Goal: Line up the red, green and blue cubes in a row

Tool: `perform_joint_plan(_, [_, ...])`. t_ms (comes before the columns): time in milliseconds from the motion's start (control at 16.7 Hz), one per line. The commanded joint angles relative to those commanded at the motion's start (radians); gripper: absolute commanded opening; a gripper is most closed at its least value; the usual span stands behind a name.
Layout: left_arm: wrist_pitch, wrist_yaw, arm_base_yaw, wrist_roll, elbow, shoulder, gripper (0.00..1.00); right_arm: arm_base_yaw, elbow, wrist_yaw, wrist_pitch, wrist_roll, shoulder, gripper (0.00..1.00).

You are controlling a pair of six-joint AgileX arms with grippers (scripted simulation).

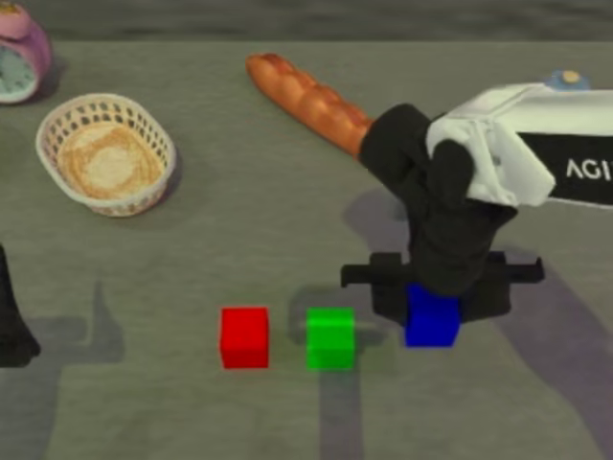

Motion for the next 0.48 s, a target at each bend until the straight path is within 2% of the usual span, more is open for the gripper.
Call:
perform_joint_plan(180, [0.000, 0.000, 0.000, 0.000, 0.000, 0.000, 1.00, 0.001, -0.041, 0.001, 0.066, 0.003, 0.023, 0.00])
perform_joint_plan(420, [0.000, 0.000, 0.000, 0.000, 0.000, 0.000, 1.00, 0.001, -0.043, 0.002, 0.070, 0.003, 0.024, 0.00])
perform_joint_plan(480, [0.000, 0.000, 0.000, 0.000, 0.000, 0.000, 1.00, 0.001, -0.043, 0.002, 0.070, 0.003, 0.024, 0.08])
